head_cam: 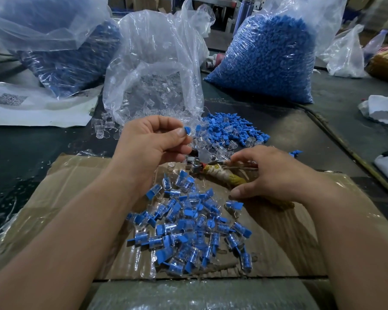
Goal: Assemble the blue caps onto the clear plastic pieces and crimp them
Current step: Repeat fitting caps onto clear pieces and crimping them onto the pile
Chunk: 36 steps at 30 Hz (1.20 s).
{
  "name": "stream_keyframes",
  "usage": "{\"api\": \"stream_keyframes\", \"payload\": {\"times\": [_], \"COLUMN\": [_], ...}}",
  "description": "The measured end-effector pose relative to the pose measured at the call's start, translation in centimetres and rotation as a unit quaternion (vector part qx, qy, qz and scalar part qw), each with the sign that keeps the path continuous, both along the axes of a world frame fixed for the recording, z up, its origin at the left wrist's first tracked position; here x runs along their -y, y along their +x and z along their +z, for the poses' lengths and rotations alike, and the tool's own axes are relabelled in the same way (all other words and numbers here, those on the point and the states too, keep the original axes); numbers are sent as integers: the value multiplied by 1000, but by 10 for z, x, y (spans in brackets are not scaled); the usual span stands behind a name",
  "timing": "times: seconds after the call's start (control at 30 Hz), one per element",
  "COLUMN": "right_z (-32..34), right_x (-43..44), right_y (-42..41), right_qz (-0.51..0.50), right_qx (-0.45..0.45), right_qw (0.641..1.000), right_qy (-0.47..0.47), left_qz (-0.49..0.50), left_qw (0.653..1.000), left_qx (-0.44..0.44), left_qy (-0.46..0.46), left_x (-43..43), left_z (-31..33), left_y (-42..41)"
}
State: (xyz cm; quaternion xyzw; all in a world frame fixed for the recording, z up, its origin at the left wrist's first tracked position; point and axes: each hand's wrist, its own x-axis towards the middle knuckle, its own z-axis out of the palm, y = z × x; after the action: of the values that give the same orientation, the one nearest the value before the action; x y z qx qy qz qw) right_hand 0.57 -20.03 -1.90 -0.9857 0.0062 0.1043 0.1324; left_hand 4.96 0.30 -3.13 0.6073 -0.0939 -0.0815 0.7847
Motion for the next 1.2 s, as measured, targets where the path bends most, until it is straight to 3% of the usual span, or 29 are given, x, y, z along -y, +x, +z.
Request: {"api": "stream_keyframes", "payload": {"times": [0.23, 0.4, 0.53, 0.87, 1.2], "right_z": [1, -13, -14, -3, -8], "right_x": [-14, -30, -27, -18, -26], "right_y": [1, 4, 4, -2, -2], "right_qz": [-11, -9, -4, -49, -11], "right_qx": [5, 80, 84, 288, 231], "right_qw": [1000, 987, 990, 956, 967], "right_qy": [-24, -139, -116, -40, 106], "left_qz": [-13, -15, -16, 9, 4], "left_qw": [1000, 1000, 1000, 1000, 999], "left_qx": [-3, -4, 0, 20, 43], "left_qy": [13, 16, 16, -4, 1], "left_x": [2, 2, 3, 4, 4], "left_z": [-2, -3, -3, -2, -1], "left_y": [-1, 0, 0, 0, -2]}}
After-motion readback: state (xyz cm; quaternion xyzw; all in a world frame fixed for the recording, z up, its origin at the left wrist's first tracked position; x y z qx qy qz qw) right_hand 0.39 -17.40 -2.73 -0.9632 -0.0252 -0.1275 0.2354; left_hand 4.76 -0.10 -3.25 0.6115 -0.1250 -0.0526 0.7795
